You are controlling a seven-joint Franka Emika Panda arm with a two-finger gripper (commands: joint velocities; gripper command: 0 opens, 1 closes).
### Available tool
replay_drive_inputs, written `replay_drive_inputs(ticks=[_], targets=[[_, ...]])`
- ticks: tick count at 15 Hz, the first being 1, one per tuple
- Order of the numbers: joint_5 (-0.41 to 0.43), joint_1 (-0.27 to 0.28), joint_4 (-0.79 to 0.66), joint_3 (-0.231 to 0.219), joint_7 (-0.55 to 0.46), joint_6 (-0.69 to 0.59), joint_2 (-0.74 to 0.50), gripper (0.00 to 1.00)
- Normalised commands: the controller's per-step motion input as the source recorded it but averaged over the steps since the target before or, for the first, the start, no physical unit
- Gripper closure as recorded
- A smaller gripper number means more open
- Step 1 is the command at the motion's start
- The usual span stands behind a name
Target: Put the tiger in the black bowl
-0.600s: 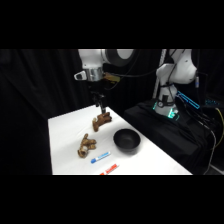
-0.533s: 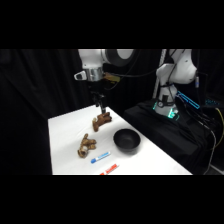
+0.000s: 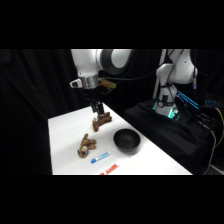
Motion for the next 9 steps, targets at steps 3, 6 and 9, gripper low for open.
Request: replay_drive_inputs(ticks=[3,6,9], targets=[[0.05,-0.023,0.66,0.069,-0.18,0.03,0.56,0.0],[-0.044,-0.044,0.66,0.052,-0.23,-0.01,0.51,0.0],[-0.133,-0.093,0.61,0.059,-0.39,-0.04,0.46,0.0]])
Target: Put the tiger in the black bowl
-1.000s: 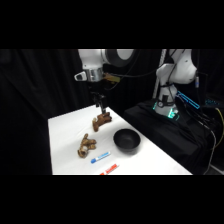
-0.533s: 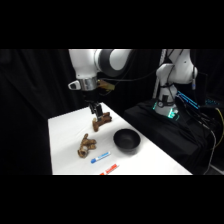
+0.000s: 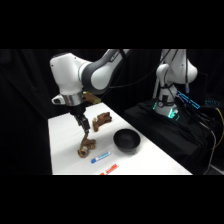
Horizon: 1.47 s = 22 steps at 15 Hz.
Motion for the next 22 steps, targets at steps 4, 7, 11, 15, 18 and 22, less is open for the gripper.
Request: replay_drive_inputs(ticks=[4,7,11,15,18,22], targets=[[-0.112,-0.168,0.44,0.16,-0.63,-0.17,0.31,0.0],[-0.138,-0.166,0.28,0.173,-0.62,-0.19,0.17,0.0],[-0.115,-0.149,0.2,0.148,-0.58,-0.13,0.14,0.0],[-0.135,-0.017,0.19,0.056,-0.29,0.02,0.22,0.0],[-0.138,0.058,0.22,0.031,-0.09,0.09,0.26,0.0],[-0.163,0.077,0.23,0.002,-0.01,0.13,0.22,0.0]])
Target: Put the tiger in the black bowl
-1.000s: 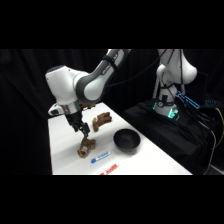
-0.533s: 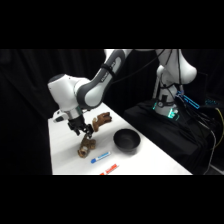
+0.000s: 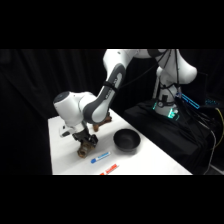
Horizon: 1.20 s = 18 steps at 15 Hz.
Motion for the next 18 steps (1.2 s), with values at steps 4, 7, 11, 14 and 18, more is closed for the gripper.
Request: replay_drive_inputs(ticks=[4,7,11,14,18], targets=[[-0.153,0.043,0.22,-0.02,0.01,0.11,0.17,0.25],[-0.093,0.002,0.24,-0.009,0.0,0.06,0.15,0.41],[-0.063,-0.012,0.23,0.016,0.01,0.01,0.13,0.75],[-0.042,-0.026,0.2,0.039,-0.02,-0.01,0.12,0.94],[-0.013,-0.029,0.15,0.038,0.01,-0.1,0.05,0.94]])
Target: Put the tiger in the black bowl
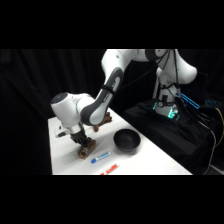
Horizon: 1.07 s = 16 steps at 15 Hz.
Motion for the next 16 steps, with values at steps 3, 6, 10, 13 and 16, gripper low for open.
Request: replay_drive_inputs(ticks=[3,6,10,13,16], targets=[[0.031,-0.005,-0.06,0.014,0.17,-0.25,-0.24,0.95],[0.011,0.04,-0.28,-0.003,0.25,-0.28,-0.51,0.95],[0.021,0.062,-0.34,-0.023,0.31,-0.29,-0.57,0.95],[0.063,0.081,-0.59,-0.051,0.38,-0.23,-0.69,0.95],[0.153,0.068,-0.84,-0.021,0.33,-0.01,-0.76,0.95]])
